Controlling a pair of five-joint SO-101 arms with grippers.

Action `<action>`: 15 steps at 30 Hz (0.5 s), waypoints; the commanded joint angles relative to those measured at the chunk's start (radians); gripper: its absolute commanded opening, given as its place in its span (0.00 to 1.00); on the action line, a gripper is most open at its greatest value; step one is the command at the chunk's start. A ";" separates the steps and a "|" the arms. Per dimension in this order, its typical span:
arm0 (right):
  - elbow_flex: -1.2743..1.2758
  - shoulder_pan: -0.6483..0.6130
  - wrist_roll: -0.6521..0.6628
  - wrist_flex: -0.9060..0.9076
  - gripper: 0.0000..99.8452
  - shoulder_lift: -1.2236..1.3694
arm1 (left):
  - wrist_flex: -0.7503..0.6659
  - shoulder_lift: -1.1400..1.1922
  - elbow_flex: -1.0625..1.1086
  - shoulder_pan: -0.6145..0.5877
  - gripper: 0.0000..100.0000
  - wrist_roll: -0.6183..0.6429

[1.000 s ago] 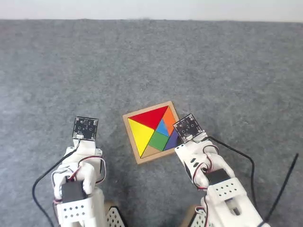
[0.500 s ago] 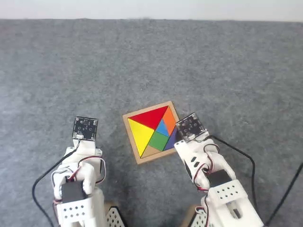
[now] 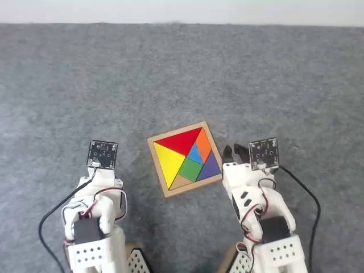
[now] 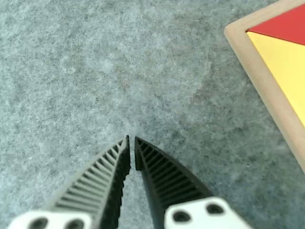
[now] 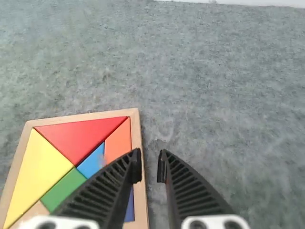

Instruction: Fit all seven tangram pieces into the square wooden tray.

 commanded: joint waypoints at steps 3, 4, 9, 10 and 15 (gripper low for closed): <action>0.012 0.002 -0.008 0.444 0.07 -0.081 | 0.003 0.009 -0.008 0.008 0.02 -0.011; 0.012 0.002 -0.008 0.550 0.07 -0.073 | 0.003 0.009 -0.008 0.008 0.02 -0.011; 0.011 0.004 -0.006 0.570 0.07 -0.093 | 0.003 0.009 -0.008 0.008 0.02 -0.011; 0.011 0.004 -0.006 0.591 0.07 -0.093 | 0.003 0.009 -0.008 0.008 0.02 -0.011; 0.011 0.004 -0.008 0.602 0.07 -0.093 | 0.003 0.009 -0.008 0.008 0.02 -0.011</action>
